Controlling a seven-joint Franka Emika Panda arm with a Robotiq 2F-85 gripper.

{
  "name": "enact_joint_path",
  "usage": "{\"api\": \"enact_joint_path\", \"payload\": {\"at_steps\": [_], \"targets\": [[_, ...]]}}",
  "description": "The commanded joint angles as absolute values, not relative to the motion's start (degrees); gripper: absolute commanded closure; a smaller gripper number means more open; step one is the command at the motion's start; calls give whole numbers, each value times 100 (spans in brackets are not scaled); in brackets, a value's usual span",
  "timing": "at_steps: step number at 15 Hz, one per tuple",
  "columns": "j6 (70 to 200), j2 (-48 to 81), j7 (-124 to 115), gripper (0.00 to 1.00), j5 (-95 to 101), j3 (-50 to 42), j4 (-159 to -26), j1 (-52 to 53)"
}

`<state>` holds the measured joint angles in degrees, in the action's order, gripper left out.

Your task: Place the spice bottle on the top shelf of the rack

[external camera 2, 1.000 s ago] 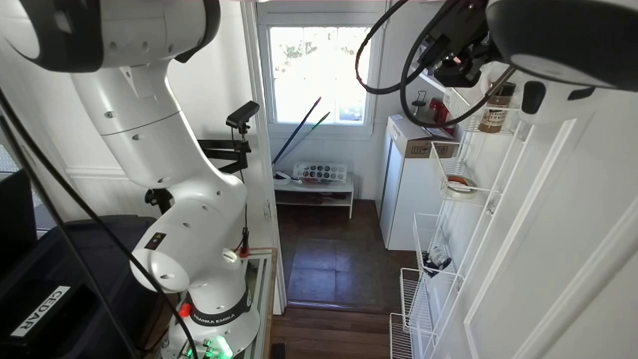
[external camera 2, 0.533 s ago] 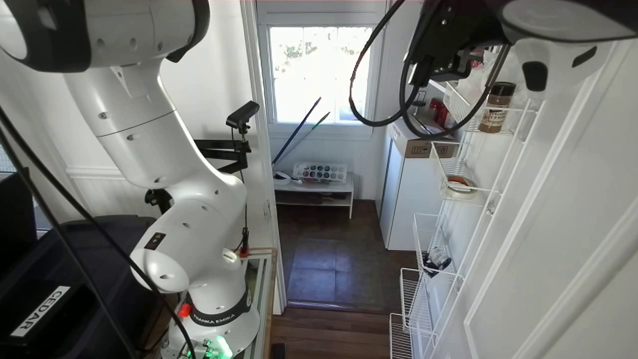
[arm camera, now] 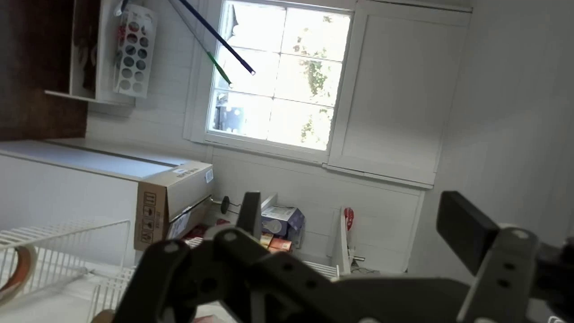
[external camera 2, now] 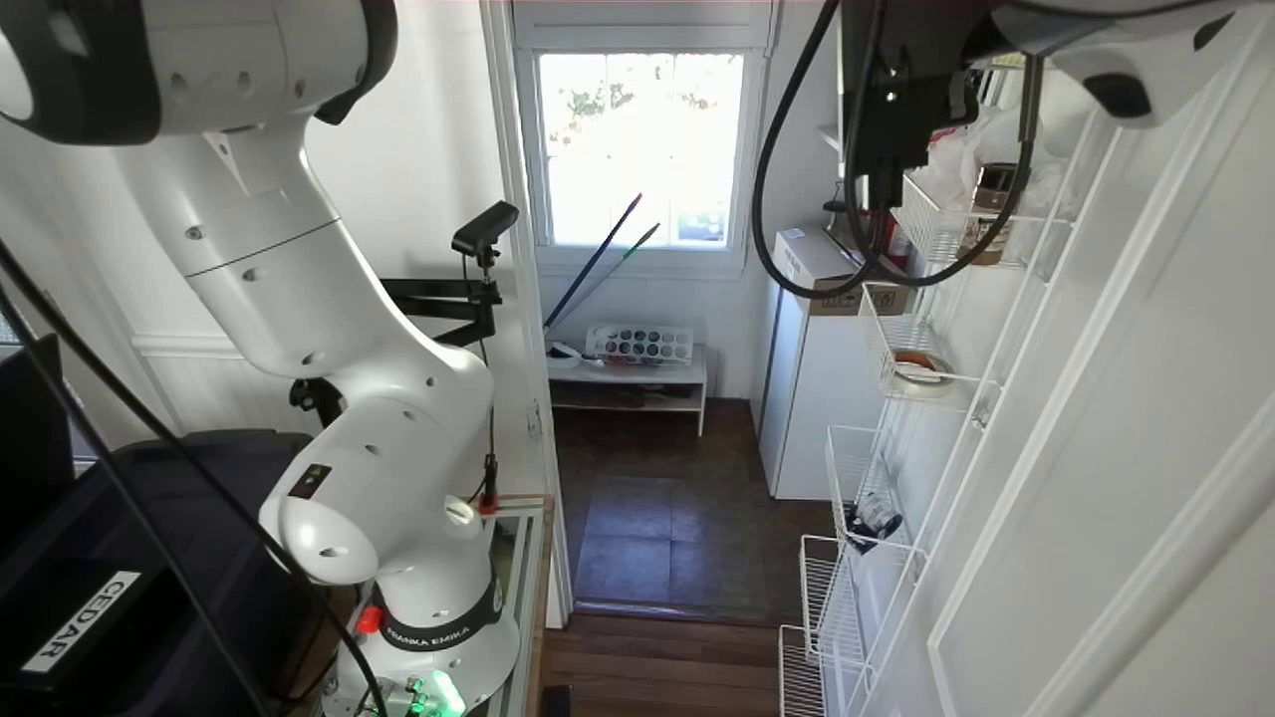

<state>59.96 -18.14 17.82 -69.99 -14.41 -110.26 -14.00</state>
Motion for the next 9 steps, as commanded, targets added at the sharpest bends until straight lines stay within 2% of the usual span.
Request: {"api": "enact_joint_path", "payload": {"at_steps": [1,3,4,9], "targets": [[6374,-2147,2687,0,-6715,-1311,-11118,-1396],[6702,-2263,3141,0,-6720,-1255,-11179,-1389],[6379,-1986,2758,0,-6860,-1371,-11010,-1343],[6565,-2092,3037,0,-6845,-1339,-11040,-1326]]}}
